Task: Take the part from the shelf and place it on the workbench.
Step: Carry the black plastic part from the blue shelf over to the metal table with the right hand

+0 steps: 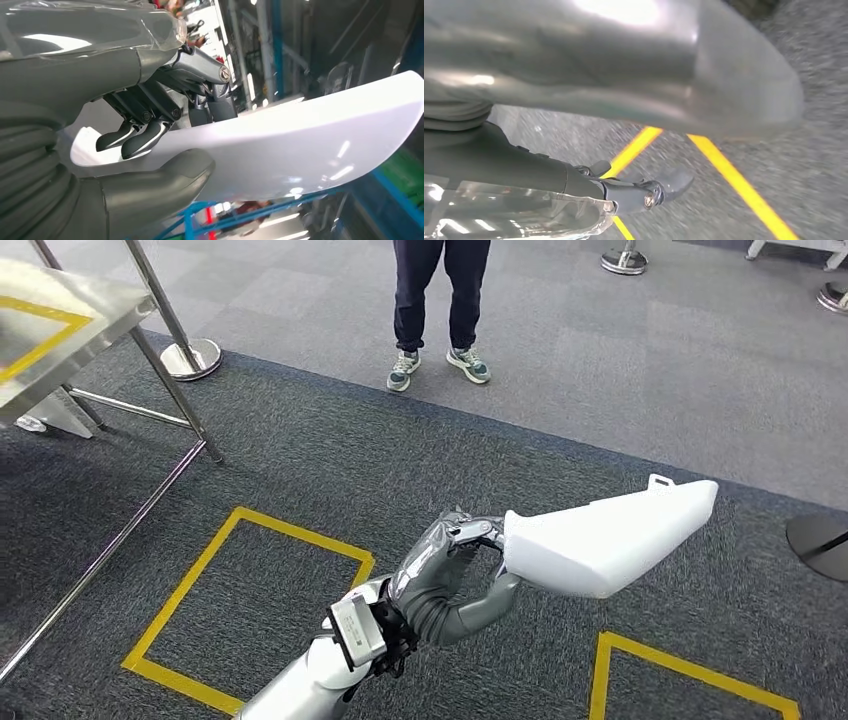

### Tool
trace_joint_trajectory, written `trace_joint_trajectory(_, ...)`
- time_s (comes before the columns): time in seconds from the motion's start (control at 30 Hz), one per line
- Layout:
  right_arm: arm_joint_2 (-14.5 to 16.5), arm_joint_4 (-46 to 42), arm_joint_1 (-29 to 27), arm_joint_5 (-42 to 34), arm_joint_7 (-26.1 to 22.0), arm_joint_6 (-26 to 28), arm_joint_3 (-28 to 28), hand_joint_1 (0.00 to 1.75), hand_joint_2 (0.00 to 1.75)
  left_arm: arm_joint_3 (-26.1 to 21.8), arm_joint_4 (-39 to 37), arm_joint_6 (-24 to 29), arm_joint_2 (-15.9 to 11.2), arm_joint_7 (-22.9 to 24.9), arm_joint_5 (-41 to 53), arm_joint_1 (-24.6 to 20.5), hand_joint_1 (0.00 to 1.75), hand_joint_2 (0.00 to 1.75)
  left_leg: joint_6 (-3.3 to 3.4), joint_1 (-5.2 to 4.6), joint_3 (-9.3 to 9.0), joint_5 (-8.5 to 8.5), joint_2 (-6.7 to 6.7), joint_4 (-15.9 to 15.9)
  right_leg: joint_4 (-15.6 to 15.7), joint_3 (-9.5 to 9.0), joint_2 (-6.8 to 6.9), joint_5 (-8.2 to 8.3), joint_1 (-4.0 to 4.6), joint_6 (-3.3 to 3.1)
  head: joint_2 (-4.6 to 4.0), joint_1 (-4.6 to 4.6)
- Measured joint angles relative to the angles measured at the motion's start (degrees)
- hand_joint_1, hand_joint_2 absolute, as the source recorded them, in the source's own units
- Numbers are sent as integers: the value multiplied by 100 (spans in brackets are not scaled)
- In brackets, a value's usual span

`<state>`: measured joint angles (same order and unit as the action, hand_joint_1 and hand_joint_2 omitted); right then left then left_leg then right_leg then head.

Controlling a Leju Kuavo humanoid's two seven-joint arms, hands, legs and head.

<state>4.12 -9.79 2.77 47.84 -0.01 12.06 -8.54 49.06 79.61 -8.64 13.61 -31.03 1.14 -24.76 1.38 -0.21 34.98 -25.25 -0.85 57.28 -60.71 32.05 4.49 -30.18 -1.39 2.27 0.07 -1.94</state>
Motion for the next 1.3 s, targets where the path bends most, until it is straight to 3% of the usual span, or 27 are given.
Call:
trace_joint_trajectory(0.07, -4, 1, -16, 7, -1, 1, 2, 0, 0, 1, 13, -3, 19, 3, -1, 8, 175, 175, 51, 14, -10, 0, 143, -3, -740, 364, -310, -343, -7, 2, 0, -30)
trace_joint_trajectory(0.1, -6, 1, -33, 9, 0, 1, 2, 0, 0, 1, 14, -6, 22, 5, 1, 22, 175, 175, 61, 11, -12, -1, 228, -2, -1145, 583, -378, -475, -5, 2, 0, -41)
trace_joint_trajectory(0.13, -10, 2, -46, 12, 1, 1, 2, 0, 0, 1, 14, -9, 23, 11, 2, 40, 175, 175, 64, 7, -17, -3, 317, 1, -1403, 743, -408, -515, -5, -3, 0, -41)
trace_joint_trajectory(0.17, -12, 2, -53, 15, 2, 1, 1, 0, 0, 1, 15, -14, 23, 20, 2, 57, 175, 175, 62, 4, -25, -4, 406, 3, -1438, 803, -422, -439, -5, -14, 0, -41)
trace_joint_trajectory(0.23, -15, 1, -47, 19, 2, 1, 1, 0, 0, 2, 22, -26, 28, 43, 5, 76, 175, 175, 44, 14, -49, -16, 584, 16, -846, 605, -513, -18, -14, -41, 0, -40)
trace_joint_trajectory(0.3, -15, 1, -40, 20, 1, 1, 2, 0, 0, 3, 36, -46, 39, 70, 9, 77, 175, 175, -1, 16, -41, -43, 745, 56, -96, 293, -779, 306, -42, -42, 0, -40)
trace_joint_trajectory(0.37, -11, 2, -37, 20, 6, 1, 3, 0, 0, 3, 49, -81, 45, 111, 8, 80, 175, 175, -63, 26, -1, -48, 870, 78, 164, 171, -919, 346, -42, -37, 0, -39)
trace_joint_trajectory(0.43, -9, 2, -27, 20, 19, 1, 1, 0, 0, 3, 59, -126, 42, 162, -1, 86, 175, 175, -125, 48, 30, -36, 932, 69, 188, 148, -806, 359, -28, -70, 0, -35)
trace_joint_trajectory(0.5, -5, 2, -16, 20, 28, 1, -2, 0, 0, 5, 72, -173, 43, 198, -17, 81, 175, 175, -182, 32, 132, -167, 644, 251, 218, 120, -663, 371, -30, -135, 0, 6)
trace_joint_trajectory(0.57, 6, 2, -26, 19, 36, 1, -4, 0, 0, 15, 79, -218, 49, 213, -48, 75, 175, 175, -223, 20, 439, -501, 256, 874, 230, 98, -497, 358, -18, -192, 0, 53)
trace_joint_trajectory(0.63, 7, 2, -44, 10, 52, 1, -8, 0, 0, 23, 78, -266, 48, 228, -90, 79, 175, 175, -245, 34, 791, -752, 153, 1571, 229, 91, -310, 340, -8, -217, 0, 62)
trace_joint_trajectory(0.67, 5, 2, -44, 5, 61, 1, -11, 0, 0, 26, 78, -289, 46, 236, -106, 81, 175, 175, -248, 37, 850, -741, 141, 1682, 228, 87, -220, 333, -7, -219, 0, 64)
trace_joint_trajectory(0.7, 5, 2, -39, 3, 69, 1, -15, 0, 0, 27, 78, -303, 48, 240, -117, 80, 175, 175, -244, 37, 785, -628, 125, 1555, 229, 79, -140, 324, -6, -216, 0, 66)
trace_joint_trajectory(0.73, 9, 2, -32, 3, 73, 1, -18, 0, 0, 30, 78, -313, 55, 242, -122, 77, 175, 175, -227, 30, 605, -451, 71, 1223, 229, 63, -70, 313, -4, -208, 0, 69)
trace_joint_trajectory(0.8, 22, 2, -26, 3, 75, 1, -26, 0, 0, 36, 78, -321, 87, 243, -128, 56, 175, 175, -157, -28, 153, -166, -207, 424, 227, 24, 48, 281, 15, -173, 0, 77)
trace_joint_trajectory(0.87, 35, 2, -27, 3, 75, 2, -38, 0, 0, 44, 78, -327, 118, 244, -136, 26, 175, 175, -82, -93, -60, -99, -366, 51, 229, -4, 165, 256, 36, -124, 0, 79)
trace_joint_trajectory(0.93, 45, 1, -18, 3, 75, 3, -44, 0, 0, 48, 79, -332, 128, 244, -143, 14, 175, 175, -22, -101, -74, -84, -237, 11, 252, -34, 287, 244, 40, -72, 0, 81)
trace_joint_trajectory(0.97, 46, -2, -10, 4, 75, 3, -46, 0, 0, 47, 79, -333, 133, 244, -149, 12, 175, 175, 8, -83, -88, -62, -166, -19, 235, -42, 251, 215, 31, -44, 0, 74)
trace_joint_trajectory(1.03, 41, -5, -2, 15, 75, 4, -48, 0, 0, 52, 78, -335, 161, 244, -174, -6, 175, 175, 66, -29, -130, -21, -26, -77, -104, 89, -36, 4, 16, 1, 0, 48)
trace_joint_trajectory(1.1, 29, -4, -20, 26, 76, 2, -49, 0, 0, 67, 69, -338, 180, 258, -215, -16, 175, 175, 91, -7, -135, -13, 128, -83, -875, 459, -335, -326, 7, 31, 0, 15)
trace_joint_trajectory(1.13, 21, -3, -36, 28, 79, -1, -49, 0, 0, 75, 61, -343, 183, 275, -229, -10, 175, 175, 95, -5, -138, -14, 215, -81, -1219, 647, -385, -426, 6, 45, 0, 4)
trace_joint_trajectory(1.17, 13, -3, -51, 29, 81, -2, -50, 0, 0, 83, 52, -351, 182, 293, -245, -4, 175, 175, 94, -1, -142, -15, 307, -78, -1386, 761, -403, -422, 2, 56, 0, 4)
trace_joint_trajectory(1.2, 5, -2, -59, 29, 85, -3, -50, 0, 0, 90, 44, -364, 182, 311, -263, 0, 175, 175, 87, 8, -147, -19, 396, -70, -1315, 764, -416, -304, -8, 67, 0, 6)
trace_joint_trajectory(1.23, -3, -2, -60, 29, 86, -4, -51, 0, 0, 95, 36, -379, 184, 326, -283, 1, 175, 175, 70, 24, -152, -30, 485, -50, -1021, 659, -452, -97, -27, 81, 0, 6)
trace_joint_trajectory(1.3, -5, 0, -58, 29, 87, -5, -52, 0, 0, 106, 24, -401, 189, 340, -324, -4, 175, 175, -4, 51, -122, -80, 650, 41, -228, 323, -695, 252, -95, 130, 0, -5)
